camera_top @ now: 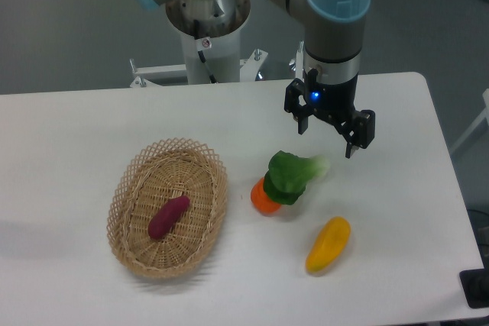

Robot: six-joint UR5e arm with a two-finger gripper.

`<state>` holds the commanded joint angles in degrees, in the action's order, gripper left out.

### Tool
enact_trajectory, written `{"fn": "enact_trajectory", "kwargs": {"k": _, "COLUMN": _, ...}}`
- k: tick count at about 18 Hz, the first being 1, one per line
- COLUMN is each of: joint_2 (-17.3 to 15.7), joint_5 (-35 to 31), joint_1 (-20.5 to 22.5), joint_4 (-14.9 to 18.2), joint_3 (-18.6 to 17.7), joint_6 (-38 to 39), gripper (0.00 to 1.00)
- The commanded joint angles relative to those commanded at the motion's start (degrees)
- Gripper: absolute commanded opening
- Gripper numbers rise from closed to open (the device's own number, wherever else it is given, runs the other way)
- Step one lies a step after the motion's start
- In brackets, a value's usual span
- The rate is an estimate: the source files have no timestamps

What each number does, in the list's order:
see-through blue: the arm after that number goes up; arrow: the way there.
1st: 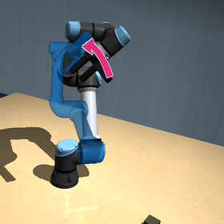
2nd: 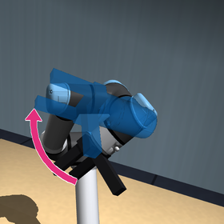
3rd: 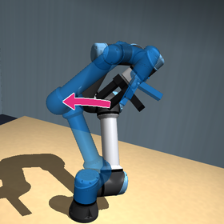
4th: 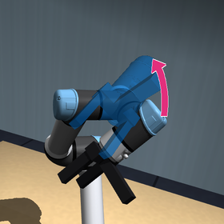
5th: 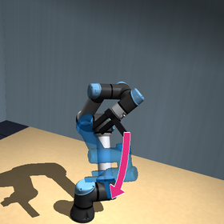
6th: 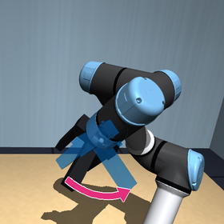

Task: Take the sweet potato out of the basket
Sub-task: 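Move the open gripper over the wicker basket above the purple sweet potato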

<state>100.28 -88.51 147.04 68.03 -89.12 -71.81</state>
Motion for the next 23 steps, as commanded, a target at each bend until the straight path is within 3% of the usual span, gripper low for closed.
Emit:
{"fn": "enact_trajectory", "kwargs": {"k": 8, "joint_2": -3.95, "joint_5": 3.25, "joint_1": -1.32, "joint_4": -0.35, "joint_3": -4.21, "joint_6": 6.05, "gripper": 1.0}}
{"fn": "enact_trajectory", "kwargs": {"k": 12, "joint_2": -3.78, "joint_5": 4.13, "joint_1": -6.05, "joint_4": -0.44, "joint_3": -5.09, "joint_6": 15.71, "gripper": 1.0}}
{"fn": "enact_trajectory", "kwargs": {"k": 18, "joint_2": -0.1, "joint_5": 3.96, "joint_1": -14.49, "joint_4": -1.75, "joint_3": -6.06, "joint_6": 30.74, "gripper": 1.0}}
{"fn": "enact_trajectory", "kwargs": {"k": 23, "joint_2": 5.79, "joint_5": 3.43, "joint_1": -21.34, "joint_4": -9.12, "joint_3": -7.29, "joint_6": 40.86, "gripper": 1.0}}
